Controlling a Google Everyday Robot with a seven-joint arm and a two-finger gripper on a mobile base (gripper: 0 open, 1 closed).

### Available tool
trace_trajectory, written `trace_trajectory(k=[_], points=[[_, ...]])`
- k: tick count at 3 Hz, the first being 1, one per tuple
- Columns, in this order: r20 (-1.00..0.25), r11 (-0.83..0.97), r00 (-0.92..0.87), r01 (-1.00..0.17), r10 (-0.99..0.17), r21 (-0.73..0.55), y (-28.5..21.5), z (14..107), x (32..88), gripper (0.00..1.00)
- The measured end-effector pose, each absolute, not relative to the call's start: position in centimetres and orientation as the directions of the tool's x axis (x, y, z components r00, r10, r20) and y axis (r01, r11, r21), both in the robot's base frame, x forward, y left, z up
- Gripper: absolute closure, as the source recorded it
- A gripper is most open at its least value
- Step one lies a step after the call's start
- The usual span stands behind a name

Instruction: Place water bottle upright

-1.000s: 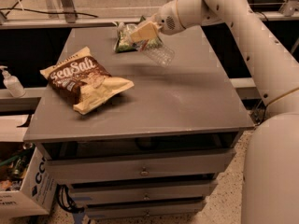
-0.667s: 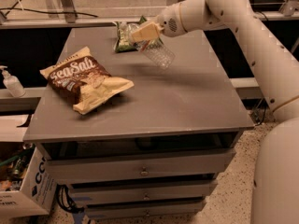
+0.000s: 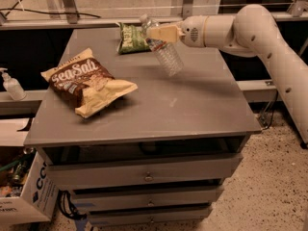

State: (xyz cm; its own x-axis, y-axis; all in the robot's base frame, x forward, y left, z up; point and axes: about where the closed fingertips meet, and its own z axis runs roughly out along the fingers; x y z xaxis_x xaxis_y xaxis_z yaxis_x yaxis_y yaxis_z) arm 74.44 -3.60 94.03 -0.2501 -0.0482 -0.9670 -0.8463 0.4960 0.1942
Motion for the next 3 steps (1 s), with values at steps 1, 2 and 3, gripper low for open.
trace_trajectory(k=[1, 2, 3], points=[[-0.969, 0.531, -0.228, -0.812, 0.096, 0.244, -6.6, 94.1, 74.6, 1.0], [-0.966, 0.562, -0.161, -0.789, 0.202, 0.249, -9.6, 94.7, 75.1, 1.0], [-0.959, 0.582, -0.093, -0.777, 0.268, 0.238, -11.8, 95.0, 75.4, 1.0]])
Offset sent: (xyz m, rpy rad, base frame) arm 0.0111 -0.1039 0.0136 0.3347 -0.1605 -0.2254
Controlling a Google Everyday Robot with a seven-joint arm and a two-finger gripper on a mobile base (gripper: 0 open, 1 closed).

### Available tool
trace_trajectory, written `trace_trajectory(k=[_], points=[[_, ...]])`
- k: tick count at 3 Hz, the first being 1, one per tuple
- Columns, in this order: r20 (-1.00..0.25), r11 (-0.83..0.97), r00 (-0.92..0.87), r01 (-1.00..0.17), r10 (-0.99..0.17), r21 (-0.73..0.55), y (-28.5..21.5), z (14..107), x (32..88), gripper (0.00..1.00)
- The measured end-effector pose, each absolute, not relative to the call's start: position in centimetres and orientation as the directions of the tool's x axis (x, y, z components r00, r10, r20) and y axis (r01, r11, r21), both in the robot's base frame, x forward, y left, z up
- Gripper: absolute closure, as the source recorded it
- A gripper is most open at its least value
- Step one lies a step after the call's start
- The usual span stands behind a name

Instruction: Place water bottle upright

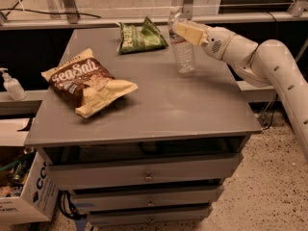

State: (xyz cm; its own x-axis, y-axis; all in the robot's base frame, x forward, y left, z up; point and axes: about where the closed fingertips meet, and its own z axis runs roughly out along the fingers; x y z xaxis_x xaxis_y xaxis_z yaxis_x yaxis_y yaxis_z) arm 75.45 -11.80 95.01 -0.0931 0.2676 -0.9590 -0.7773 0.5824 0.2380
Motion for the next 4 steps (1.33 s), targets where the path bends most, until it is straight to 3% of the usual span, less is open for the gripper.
trace_trajectory(k=[4], points=[[-0.892, 0.563, 0.117, -0.809, 0.437, 0.169, -18.1, 95.8, 76.0, 1.0]])
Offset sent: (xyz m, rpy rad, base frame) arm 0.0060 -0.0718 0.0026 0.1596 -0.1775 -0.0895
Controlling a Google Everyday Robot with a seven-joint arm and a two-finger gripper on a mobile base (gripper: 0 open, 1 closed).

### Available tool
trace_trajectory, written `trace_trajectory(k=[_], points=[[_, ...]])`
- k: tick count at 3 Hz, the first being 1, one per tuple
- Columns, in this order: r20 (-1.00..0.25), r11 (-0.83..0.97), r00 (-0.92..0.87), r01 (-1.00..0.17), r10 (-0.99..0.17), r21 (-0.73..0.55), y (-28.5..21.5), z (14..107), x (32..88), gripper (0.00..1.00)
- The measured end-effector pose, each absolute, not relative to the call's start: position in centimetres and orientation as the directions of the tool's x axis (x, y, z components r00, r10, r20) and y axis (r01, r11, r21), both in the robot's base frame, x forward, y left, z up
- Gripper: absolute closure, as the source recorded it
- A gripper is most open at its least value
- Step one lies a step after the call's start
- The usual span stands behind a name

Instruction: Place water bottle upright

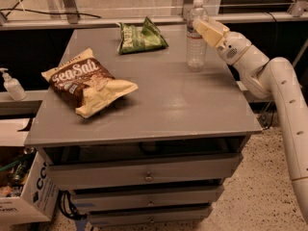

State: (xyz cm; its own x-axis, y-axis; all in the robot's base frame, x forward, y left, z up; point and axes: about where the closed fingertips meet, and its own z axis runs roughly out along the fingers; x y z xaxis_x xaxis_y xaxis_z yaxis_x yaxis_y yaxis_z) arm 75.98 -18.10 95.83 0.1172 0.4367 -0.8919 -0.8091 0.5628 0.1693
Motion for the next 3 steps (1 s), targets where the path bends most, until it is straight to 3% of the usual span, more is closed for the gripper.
trace_trajectory(k=[3], points=[[-0.863, 0.459, 0.16, -0.884, 0.479, 0.091, -18.82, 94.81, 74.96, 1.0]])
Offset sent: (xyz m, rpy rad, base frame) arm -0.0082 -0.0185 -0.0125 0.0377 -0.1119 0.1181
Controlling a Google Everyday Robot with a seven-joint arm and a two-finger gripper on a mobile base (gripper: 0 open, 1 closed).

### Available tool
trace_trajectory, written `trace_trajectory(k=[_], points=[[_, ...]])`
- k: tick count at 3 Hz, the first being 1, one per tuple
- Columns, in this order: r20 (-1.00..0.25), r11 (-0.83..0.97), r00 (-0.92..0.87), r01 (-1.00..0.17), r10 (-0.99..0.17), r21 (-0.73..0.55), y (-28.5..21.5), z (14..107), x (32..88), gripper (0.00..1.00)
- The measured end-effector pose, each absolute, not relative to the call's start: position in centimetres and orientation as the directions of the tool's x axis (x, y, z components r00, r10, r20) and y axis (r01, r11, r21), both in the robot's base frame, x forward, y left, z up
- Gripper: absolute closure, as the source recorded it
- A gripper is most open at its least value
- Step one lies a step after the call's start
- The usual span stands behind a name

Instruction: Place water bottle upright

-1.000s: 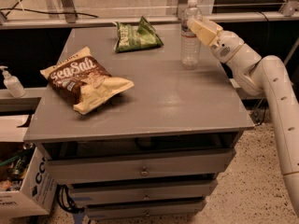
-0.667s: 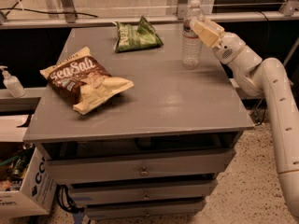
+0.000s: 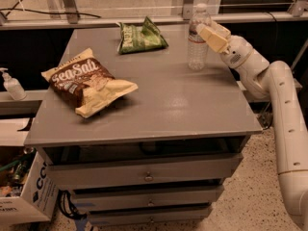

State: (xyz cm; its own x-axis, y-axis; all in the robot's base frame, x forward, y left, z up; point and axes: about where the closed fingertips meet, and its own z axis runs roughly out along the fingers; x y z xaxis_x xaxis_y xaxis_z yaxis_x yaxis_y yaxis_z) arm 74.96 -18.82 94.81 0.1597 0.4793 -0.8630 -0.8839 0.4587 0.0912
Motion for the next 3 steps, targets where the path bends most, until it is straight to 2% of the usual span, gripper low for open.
trace_trajectory(k=[2, 3], points=[[-0.866, 0.375, 0.171, -0.927, 0.47, 0.02, -18.15, 94.27, 73.95, 1.0], [-0.871, 0.332, 0.167, -0.943, 0.462, -0.005, -17.74, 94.18, 73.57, 0.93]])
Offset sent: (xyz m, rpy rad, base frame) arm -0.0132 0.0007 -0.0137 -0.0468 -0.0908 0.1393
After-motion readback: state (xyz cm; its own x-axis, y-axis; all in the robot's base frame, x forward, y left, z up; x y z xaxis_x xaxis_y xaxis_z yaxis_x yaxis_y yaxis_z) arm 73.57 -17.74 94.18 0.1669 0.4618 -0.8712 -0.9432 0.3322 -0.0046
